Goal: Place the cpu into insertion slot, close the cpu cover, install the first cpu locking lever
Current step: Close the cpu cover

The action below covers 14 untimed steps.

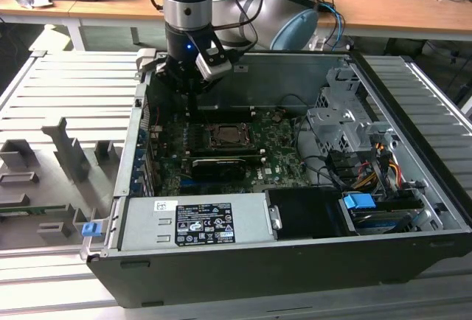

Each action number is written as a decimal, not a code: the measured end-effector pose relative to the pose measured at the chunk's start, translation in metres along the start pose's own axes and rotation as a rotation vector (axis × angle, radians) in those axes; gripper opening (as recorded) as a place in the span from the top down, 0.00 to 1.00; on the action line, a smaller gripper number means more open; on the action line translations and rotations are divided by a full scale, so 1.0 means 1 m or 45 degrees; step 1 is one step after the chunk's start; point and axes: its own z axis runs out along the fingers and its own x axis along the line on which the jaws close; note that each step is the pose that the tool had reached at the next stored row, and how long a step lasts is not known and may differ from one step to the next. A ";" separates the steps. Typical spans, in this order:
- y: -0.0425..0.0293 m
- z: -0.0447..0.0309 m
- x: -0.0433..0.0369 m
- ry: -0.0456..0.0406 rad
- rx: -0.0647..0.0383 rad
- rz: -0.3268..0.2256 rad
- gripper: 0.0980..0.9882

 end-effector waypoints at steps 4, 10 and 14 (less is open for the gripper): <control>0.0000 0.0000 -0.0003 0.000 0.000 0.000 0.99; -0.0001 0.0000 -0.0076 0.000 0.000 0.000 0.99; -0.0002 0.0000 -0.0135 0.001 0.000 0.000 0.99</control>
